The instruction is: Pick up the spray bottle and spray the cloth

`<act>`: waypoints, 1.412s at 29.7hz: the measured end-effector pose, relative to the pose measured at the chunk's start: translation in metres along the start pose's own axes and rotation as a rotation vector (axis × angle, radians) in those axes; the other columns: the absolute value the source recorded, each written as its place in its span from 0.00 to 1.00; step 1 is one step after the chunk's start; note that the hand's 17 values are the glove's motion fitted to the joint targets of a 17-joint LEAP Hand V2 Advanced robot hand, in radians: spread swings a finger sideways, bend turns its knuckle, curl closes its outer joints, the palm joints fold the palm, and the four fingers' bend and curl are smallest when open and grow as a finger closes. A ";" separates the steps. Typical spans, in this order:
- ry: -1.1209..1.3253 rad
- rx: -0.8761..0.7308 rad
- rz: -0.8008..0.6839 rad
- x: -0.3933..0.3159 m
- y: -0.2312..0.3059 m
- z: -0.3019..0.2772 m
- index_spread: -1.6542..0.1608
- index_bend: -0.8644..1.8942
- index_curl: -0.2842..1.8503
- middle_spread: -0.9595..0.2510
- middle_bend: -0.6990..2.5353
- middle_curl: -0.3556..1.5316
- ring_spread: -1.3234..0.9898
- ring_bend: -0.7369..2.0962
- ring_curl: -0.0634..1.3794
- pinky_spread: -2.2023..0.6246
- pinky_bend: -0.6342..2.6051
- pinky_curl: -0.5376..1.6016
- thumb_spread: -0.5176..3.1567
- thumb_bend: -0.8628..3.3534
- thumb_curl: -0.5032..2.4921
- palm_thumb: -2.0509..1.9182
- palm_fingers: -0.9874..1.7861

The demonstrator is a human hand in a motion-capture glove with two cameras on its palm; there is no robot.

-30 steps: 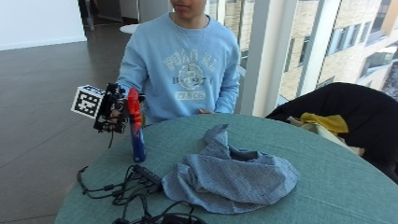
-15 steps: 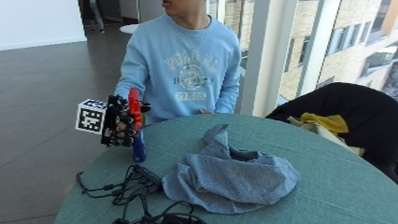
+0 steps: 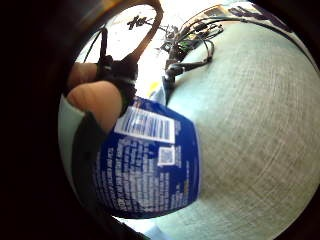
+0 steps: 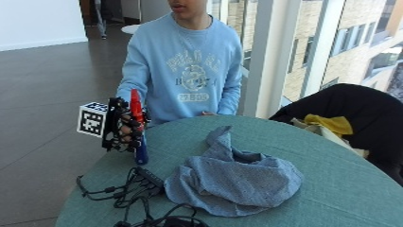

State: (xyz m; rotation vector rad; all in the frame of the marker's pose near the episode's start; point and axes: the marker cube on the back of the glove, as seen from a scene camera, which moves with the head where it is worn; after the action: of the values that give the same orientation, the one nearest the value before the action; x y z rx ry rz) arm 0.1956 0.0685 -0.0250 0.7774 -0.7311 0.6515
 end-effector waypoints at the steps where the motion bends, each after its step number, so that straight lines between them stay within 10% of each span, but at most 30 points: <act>1: 0.004 -0.003 -0.005 0.000 -0.001 0.000 0.74 0.38 0.27 0.72 0.30 0.41 0.55 0.40 0.28 0.86 0.26 0.40 0.40 0.22 0.32 0.77 0.69; 42: 0.417 -0.631 0.080 -0.084 -0.075 0.119 0.80 0.37 0.31 0.71 0.31 0.45 0.56 0.44 0.32 0.81 0.29 0.43 0.29 0.20 0.39 0.76 0.78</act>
State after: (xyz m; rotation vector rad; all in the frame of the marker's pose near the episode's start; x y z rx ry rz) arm 0.1633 -0.0885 -0.0592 0.0262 -0.5358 0.5825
